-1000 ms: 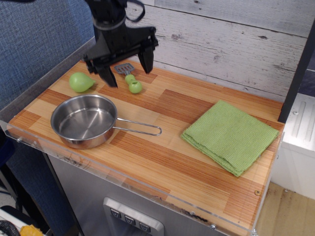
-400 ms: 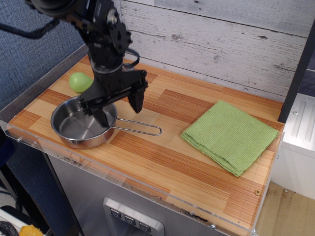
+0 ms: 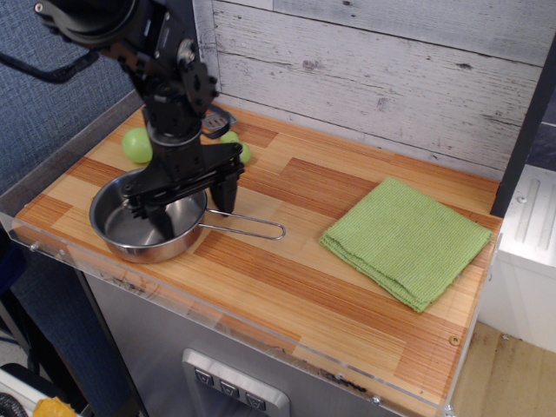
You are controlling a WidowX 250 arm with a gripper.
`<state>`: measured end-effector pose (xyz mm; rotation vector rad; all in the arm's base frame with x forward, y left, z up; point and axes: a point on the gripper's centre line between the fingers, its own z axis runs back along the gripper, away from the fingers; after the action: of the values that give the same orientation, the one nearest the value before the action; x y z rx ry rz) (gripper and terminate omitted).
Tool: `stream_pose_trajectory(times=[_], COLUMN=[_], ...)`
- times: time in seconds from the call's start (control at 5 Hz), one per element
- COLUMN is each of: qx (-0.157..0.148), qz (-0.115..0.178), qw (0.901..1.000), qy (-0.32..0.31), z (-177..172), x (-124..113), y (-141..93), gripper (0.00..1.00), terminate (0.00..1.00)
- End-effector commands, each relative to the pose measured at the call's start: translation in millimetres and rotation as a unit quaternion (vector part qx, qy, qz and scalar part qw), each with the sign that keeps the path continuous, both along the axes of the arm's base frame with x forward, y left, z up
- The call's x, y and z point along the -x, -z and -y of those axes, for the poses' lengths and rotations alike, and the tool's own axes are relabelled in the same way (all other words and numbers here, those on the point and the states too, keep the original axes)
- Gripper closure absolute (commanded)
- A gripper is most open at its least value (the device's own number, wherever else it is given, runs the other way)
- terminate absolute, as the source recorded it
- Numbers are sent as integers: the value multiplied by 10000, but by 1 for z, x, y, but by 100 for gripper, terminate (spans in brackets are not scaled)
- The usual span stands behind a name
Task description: Place the pot on top of the cloth.
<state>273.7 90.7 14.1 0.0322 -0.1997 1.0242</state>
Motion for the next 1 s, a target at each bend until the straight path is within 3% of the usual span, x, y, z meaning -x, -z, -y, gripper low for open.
stream_pose_trajectory(times=[0.0,0.8], qx=[-175,-243], qz=[181,165], qw=[9997,9987], qy=[-67,421], z=[-17,-9], x=[-10,-13], y=[-7,-19], gripper=[100,100], terminate=[0,0])
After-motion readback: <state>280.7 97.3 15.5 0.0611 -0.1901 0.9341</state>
